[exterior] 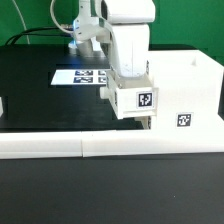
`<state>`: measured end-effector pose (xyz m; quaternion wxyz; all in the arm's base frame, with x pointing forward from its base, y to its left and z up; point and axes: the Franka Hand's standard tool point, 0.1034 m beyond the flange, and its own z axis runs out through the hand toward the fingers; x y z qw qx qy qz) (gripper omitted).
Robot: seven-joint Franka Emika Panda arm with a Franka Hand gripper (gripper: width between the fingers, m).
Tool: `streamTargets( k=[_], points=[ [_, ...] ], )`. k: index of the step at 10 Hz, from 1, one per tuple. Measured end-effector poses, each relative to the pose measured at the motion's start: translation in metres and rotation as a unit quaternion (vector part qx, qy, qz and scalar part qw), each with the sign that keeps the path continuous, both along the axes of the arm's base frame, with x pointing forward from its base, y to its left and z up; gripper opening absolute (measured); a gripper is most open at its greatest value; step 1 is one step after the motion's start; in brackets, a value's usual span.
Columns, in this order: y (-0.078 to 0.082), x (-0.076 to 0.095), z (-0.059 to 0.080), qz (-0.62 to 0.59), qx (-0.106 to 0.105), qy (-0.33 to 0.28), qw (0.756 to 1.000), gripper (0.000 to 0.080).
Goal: Assemble drawer
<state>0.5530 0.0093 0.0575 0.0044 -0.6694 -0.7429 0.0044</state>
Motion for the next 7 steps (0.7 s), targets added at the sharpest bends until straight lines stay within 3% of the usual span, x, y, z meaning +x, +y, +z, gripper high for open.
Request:
streamTargets(
  k=[2,3,4,5,6,7],
  points=[
    [-0.001,0.0,0.0,-0.001,0.0,-0.001,1.0,0.0042],
    [-0.001,0.0,0.0,-0.001,0.0,0.0,1.0,0.0158],
    [0.0,0.001,0.002,-0.008,0.0,-0.002,1.0,0.0158],
    [0.001,0.002,0.007,-0.008,-0.001,-0.004,1.0,0.0294],
    [0.0,0.003,0.014,-0.008,-0.004,-0.004,1.0,0.0495],
    [-0.002,0.004,0.02,-0.009,-0.006,0.0,1.0,0.0495]
  ],
)
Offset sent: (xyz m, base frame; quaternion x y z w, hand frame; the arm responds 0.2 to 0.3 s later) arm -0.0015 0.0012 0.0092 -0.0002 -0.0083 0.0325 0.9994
